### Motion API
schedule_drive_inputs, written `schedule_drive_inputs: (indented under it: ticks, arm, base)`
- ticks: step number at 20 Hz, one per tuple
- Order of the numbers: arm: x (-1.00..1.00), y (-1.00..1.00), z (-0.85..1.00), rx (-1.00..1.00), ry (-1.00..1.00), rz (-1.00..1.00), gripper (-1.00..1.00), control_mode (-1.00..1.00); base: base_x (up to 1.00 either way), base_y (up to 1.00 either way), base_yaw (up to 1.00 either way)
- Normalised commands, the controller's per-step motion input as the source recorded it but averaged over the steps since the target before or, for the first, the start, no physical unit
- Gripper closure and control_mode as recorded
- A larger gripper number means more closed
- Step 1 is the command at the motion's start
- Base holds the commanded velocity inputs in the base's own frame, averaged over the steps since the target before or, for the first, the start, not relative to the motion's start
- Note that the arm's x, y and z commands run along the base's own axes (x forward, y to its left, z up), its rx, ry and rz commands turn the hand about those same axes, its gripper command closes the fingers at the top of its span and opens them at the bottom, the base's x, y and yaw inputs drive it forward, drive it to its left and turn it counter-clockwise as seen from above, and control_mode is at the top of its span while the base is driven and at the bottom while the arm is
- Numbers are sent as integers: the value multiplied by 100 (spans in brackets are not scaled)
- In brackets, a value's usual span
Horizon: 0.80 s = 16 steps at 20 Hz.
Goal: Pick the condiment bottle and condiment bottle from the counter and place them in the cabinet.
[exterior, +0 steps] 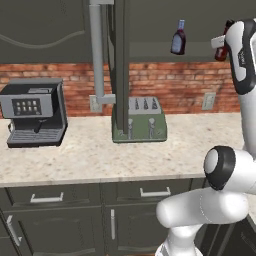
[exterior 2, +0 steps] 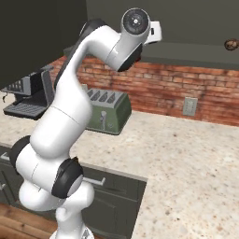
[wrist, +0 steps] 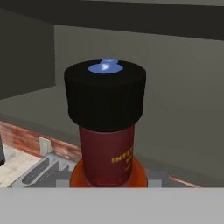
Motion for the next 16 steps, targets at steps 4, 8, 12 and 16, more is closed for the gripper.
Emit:
schedule_drive_inputs:
  ticks: [4, 8, 12, 16]
  arm:
    - [27, -5, 0, 0, 0, 0, 100, -100]
    - [18, -2, -6, 0, 0, 0, 100, -100]
    - [4, -1, -16, 0, 0, 0, 100, -100]
    - [0, 0, -22, 0, 0, 0, 100, -100]
  base:
    - [0, 0, 0]
    - [0, 0, 0]
    - [0, 0, 0]
    - [0, 0, 0]
